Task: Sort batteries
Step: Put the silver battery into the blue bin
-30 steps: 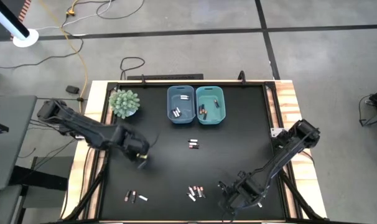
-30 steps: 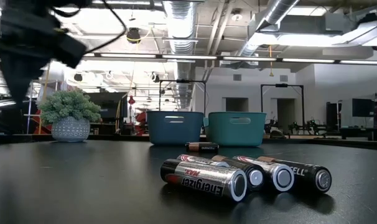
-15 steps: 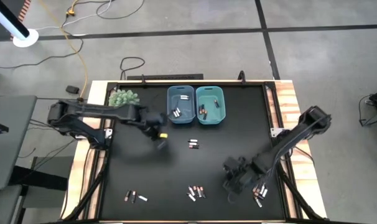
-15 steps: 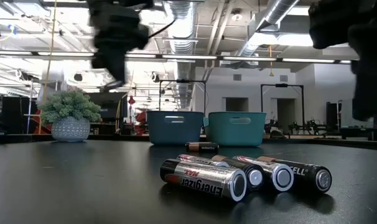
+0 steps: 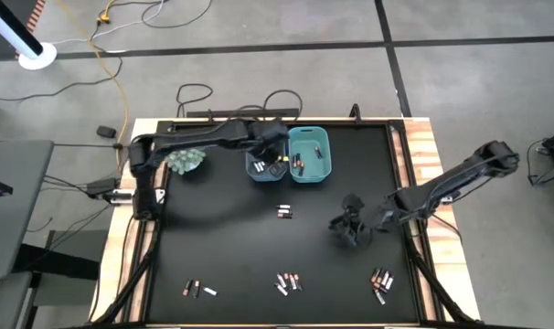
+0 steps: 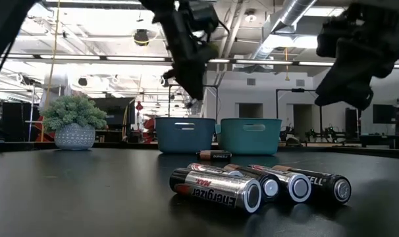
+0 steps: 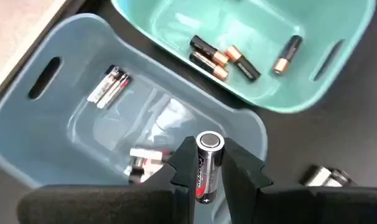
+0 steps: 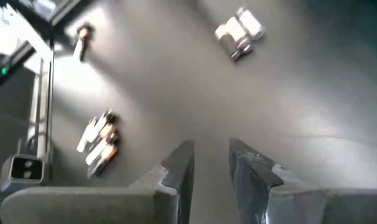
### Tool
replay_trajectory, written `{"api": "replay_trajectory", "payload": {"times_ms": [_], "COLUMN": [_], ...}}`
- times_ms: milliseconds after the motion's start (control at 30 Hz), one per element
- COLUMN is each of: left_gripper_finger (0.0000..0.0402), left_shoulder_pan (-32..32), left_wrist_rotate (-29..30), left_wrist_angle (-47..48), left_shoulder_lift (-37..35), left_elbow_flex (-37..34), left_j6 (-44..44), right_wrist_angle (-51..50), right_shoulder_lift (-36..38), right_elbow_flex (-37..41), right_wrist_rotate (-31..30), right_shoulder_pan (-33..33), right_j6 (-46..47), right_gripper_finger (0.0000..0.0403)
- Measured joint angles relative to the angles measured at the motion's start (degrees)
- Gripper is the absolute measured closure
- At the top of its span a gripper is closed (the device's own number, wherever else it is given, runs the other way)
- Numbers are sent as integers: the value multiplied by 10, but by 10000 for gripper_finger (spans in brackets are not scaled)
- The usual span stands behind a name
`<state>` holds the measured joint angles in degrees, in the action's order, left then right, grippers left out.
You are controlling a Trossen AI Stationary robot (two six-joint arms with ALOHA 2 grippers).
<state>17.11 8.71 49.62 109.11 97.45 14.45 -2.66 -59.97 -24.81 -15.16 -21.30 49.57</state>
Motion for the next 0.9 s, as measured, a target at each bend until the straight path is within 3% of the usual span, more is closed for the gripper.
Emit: {"api": "replay_trajectory", "payload": {"times_ms": [233,600,900], "left_gripper_finger": [353,351,282], "left_shoulder_pan": [37,69,78], "left_wrist_rotate": [-3,-12,-47], "left_wrist_angle": [-1,5,1], "left_shoulder_lift": [76,131,129], "left_elbow_flex": [10,10,10], "left_j6": [-11,60,74], "right_wrist_angle": [14,14,14], "right_shoulder_lift": [28,26,26], "right_elbow_flex": [36,36,36], "right_wrist_rotate": [17,31,32], "right_shoulder_pan": [23,14,14], "right_j6": [-4,-18,-22], "right_gripper_finger": [284,284,284]}}
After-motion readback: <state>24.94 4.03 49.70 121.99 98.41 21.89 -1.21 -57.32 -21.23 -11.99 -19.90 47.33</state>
